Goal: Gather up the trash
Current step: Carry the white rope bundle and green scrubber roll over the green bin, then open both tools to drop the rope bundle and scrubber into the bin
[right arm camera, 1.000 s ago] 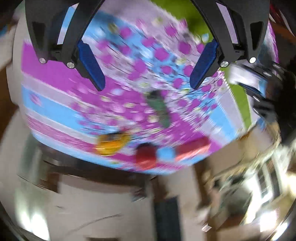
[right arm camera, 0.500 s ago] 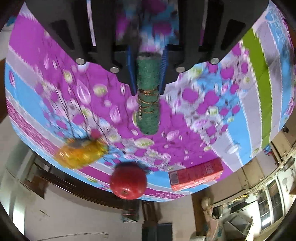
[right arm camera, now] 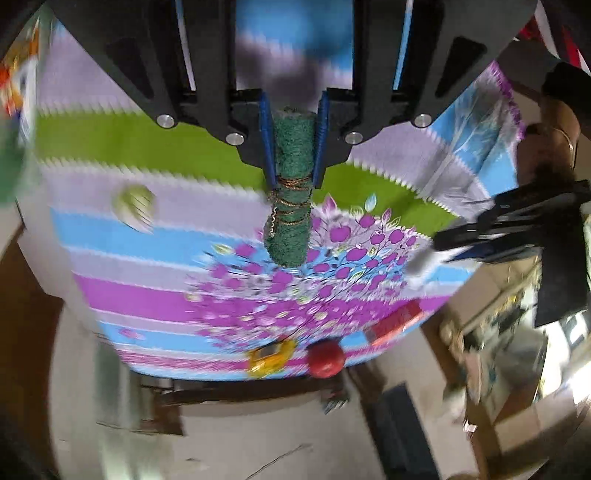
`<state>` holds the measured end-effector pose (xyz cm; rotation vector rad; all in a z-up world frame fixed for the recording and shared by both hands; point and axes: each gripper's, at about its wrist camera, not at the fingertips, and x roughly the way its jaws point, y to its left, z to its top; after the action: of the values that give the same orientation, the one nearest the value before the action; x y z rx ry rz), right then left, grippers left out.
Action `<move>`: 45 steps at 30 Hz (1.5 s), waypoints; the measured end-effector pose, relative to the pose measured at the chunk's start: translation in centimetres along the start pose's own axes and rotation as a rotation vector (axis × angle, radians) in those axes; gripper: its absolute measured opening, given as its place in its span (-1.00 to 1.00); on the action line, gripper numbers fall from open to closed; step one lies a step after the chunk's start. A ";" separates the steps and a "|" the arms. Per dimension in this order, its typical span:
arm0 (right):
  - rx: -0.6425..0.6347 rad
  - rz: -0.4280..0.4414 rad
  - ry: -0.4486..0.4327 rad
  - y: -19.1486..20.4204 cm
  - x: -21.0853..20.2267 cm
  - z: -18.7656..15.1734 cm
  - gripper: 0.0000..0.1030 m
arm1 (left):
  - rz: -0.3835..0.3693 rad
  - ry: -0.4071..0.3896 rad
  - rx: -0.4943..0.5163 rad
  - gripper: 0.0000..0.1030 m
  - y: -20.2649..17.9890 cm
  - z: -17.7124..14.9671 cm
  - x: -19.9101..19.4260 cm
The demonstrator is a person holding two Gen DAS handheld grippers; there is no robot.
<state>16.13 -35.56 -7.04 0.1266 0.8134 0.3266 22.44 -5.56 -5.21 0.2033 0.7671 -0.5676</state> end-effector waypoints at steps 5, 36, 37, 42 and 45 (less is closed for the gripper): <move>0.093 -0.066 -0.090 -2.8 -6.1 -2.6 -0.66 | -0.029 0.010 0.052 -0.47 -6.5 2.4 2.0; 0.413 -0.519 0.019 -23.1 -18.3 -4.1 -0.66 | -0.190 0.042 0.460 -0.47 -38.3 15.6 15.6; 0.412 -0.517 0.026 -23.1 -18.2 -4.2 -0.66 | -0.191 0.044 0.463 -0.47 -38.4 15.5 15.8; 0.431 -0.495 0.054 -23.7 -17.6 -4.7 -0.66 | -0.200 0.068 0.462 -0.47 -38.6 15.6 17.1; 0.444 -0.482 0.058 -24.4 -17.5 -4.9 -0.66 | -0.204 0.078 0.469 -0.47 -38.8 15.6 17.8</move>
<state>7.11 -64.42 -4.05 0.3299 0.9356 -0.3105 20.59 -50.98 -5.57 0.5866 0.7251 -0.9356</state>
